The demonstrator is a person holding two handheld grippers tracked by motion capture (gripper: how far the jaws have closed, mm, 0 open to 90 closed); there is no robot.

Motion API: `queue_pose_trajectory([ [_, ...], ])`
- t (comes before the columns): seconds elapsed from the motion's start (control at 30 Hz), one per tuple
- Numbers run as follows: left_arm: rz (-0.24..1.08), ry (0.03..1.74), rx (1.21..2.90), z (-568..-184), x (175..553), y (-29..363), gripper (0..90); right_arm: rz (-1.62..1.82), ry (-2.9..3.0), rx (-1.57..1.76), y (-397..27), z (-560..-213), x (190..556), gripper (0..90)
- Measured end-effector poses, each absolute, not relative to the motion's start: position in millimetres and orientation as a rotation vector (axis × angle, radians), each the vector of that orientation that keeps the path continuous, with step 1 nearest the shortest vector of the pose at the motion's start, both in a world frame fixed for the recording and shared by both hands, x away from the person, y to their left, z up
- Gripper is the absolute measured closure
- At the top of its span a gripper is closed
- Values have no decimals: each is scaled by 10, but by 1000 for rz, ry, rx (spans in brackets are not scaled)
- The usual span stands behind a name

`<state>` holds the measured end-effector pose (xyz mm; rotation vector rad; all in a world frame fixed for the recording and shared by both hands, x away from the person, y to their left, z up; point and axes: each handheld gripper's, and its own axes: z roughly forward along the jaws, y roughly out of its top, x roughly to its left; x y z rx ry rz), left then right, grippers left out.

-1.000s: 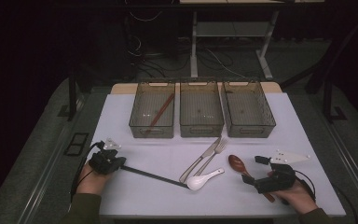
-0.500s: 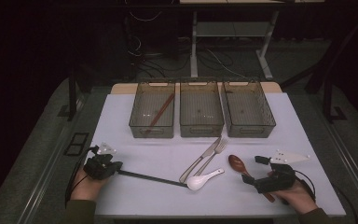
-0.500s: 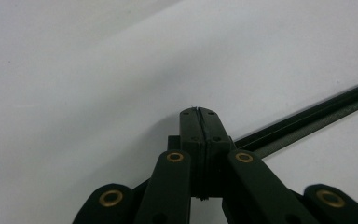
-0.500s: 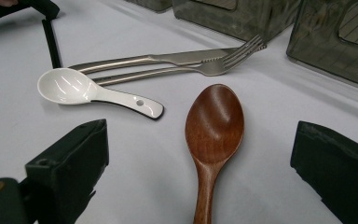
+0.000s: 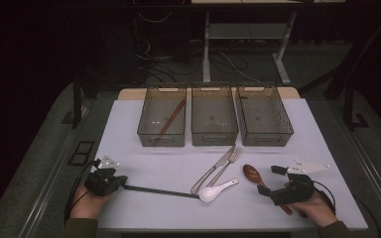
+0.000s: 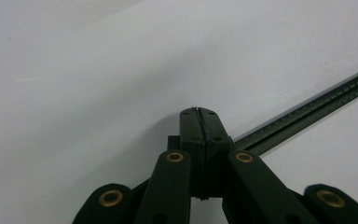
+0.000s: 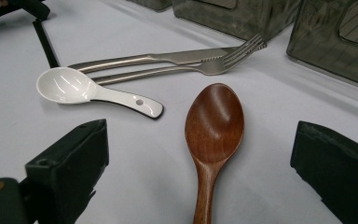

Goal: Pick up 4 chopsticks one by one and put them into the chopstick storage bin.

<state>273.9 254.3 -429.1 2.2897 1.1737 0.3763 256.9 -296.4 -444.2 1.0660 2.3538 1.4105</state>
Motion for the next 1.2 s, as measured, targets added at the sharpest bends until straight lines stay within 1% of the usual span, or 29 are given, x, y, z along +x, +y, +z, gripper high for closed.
queue_pose_trajectory([
  [0.1,382,1138,2275,-4243,2744,2495,831,1411,2352,1069,-2962,-4443,2569,40],
  [0.17,369,1102,2258,-4210,2749,2436,780,1410,2353,1073,-2959,-4445,2570,40],
  [0.43,209,890,2248,-4144,2781,2045,647,1408,2354,1073,-2955,-4451,2576,40],
  [0.53,140,829,2218,-4147,2779,1892,619,1407,2355,1073,-2955,-4451,2575,40],
  [0.67,82,724,2229,-4162,2777,1684,616,1406,2356,1072,-2952,-4454,2577,40],
  [0.87,20,592,2270,-4235,2764,1371,666,1403,2360,1072,-2949,-4455,2576,40],
  [1.07,-18,508,2314,-4305,2752,1189,722,1400,2363,1071,-2946,-4458,2576,40],
  [1.2,-21,480,2337,-4353,2756,1108,723,1399,2363,1072,-2943,-4458,2575,40],
])
